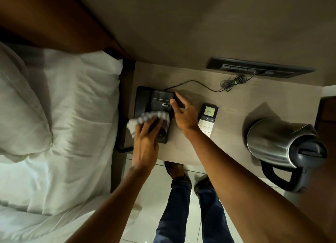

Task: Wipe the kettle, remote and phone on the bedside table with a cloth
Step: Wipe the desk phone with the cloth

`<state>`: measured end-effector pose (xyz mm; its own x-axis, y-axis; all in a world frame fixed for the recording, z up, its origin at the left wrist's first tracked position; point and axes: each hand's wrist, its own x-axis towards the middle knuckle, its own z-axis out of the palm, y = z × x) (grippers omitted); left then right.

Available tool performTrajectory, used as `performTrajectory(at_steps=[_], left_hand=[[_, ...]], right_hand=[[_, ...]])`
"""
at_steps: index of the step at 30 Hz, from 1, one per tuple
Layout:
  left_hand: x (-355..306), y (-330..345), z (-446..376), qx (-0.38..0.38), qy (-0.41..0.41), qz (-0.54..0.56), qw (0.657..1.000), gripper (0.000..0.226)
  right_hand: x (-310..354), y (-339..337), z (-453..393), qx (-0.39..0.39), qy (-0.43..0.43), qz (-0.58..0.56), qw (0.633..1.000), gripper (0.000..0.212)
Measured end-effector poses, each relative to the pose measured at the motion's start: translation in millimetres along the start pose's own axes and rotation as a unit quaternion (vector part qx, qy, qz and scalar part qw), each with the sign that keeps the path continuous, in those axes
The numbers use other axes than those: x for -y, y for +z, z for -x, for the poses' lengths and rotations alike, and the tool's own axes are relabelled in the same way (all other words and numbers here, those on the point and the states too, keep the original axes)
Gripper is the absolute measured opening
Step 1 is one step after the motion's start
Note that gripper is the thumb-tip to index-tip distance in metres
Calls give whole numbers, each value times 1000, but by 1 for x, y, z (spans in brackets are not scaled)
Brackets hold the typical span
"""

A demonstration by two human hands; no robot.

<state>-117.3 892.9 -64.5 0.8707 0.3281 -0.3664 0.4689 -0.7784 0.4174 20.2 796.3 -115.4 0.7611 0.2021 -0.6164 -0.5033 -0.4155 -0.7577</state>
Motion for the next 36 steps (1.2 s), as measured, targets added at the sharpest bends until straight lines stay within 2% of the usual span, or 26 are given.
performTrajectory(at_steps=[3,5,9,14,17,20,22,24,27,32,36], left_hand=[[-18,-7,-54,-42,8,-3,999,55],[-19,-3,-66,-39,13,-31,999,51],[5,9,-7,11,22,-62,998,61],[32,22,62,80,-8,-19,997,68],[17,14,42,18,12,-6,1000,67],[-8,0,-17,-65,31,5,997,54],[-19,-7,-56,-93,36,8,995,51],[-21,-6,-78,-80,48,-24,995,48],[-9,4,-66,-43,71,-54,995,50],[9,16,-3,65,10,-41,997,57],[-10,11,12,21,14,-1,1000,62]], right_hand=[[-3,-2,-1,11,17,-5,1000,51],[-2,-2,-1,20,29,-20,999,51],[3,-3,-1,6,5,0,1000,51],[2,0,0,9,25,-19,999,53],[-1,-1,-2,12,16,-19,1000,53],[-5,-2,-3,15,16,-15,1000,52],[-5,-2,-3,20,30,-36,999,50],[-5,-2,-5,19,37,-35,999,48],[-4,-3,-5,30,30,-28,999,49],[-3,-3,-4,13,16,-20,1000,51],[-2,-1,-2,17,29,-39,999,52]])
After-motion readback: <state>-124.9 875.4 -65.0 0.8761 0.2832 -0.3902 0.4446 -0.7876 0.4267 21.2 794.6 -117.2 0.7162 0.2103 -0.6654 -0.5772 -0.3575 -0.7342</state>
